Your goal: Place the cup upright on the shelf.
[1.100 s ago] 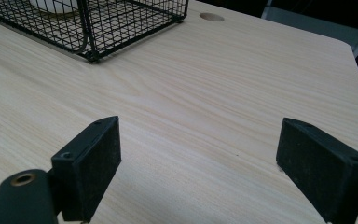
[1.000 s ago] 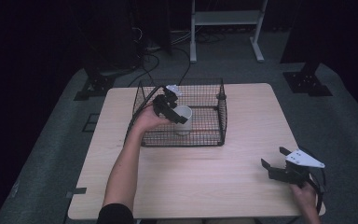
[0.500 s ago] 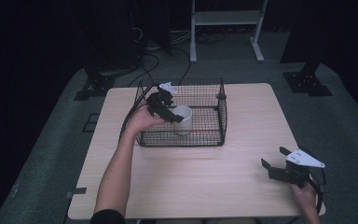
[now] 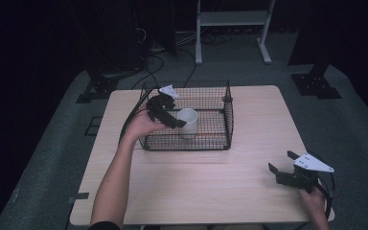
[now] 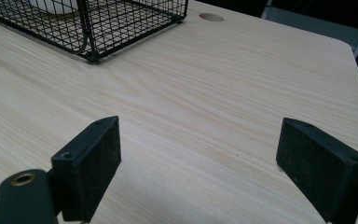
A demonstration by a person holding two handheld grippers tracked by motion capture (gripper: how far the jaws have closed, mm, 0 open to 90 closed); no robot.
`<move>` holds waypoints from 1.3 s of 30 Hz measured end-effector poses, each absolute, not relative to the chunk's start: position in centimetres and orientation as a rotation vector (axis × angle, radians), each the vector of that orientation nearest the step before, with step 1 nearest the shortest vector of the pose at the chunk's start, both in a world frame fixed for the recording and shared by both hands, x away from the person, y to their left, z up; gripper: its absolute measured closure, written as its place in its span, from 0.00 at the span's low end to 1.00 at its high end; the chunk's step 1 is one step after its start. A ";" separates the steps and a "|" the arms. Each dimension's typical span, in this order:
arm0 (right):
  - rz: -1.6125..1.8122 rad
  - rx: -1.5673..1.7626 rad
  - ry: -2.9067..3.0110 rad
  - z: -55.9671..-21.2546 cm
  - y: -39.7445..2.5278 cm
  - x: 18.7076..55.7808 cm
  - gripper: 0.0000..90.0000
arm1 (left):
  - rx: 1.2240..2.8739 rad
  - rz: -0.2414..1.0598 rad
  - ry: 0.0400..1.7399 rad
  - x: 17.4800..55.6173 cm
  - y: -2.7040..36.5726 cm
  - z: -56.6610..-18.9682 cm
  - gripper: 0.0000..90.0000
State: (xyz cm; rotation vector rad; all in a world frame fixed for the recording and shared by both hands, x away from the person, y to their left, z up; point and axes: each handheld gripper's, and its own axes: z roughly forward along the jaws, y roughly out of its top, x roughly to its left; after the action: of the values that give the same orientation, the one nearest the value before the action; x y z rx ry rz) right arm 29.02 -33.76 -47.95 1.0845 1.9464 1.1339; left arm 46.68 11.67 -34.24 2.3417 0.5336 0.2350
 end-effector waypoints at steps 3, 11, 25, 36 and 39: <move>1.134 1.083 1.947 -47.9 -33.8 29.0 0.15 | 2.334 0.241 0.529 46.3 11.8 -34.1 0.08; 1.133 1.082 1.947 -48.0 -33.7 29.0 0.15 | 2.331 0.244 0.507 44.9 12.0 -33.6 0.08; 1.134 1.082 1.945 -47.9 -33.8 29.0 0.15 | 2.292 0.289 0.442 42.1 12.3 -32.2 0.08; 1.133 1.085 1.946 -48.0 -33.7 29.0 0.15 | 2.294 0.321 0.395 39.8 12.2 -32.3 0.08; 1.132 1.085 1.947 -47.9 -33.7 29.0 0.15 | 2.294 0.314 0.392 39.6 12.1 -32.5 0.08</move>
State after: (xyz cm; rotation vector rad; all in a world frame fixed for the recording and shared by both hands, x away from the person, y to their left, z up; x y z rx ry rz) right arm 29.04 -33.73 -47.94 1.0849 1.9468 1.1319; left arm 39.57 12.11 -32.50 2.2942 0.3924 0.3141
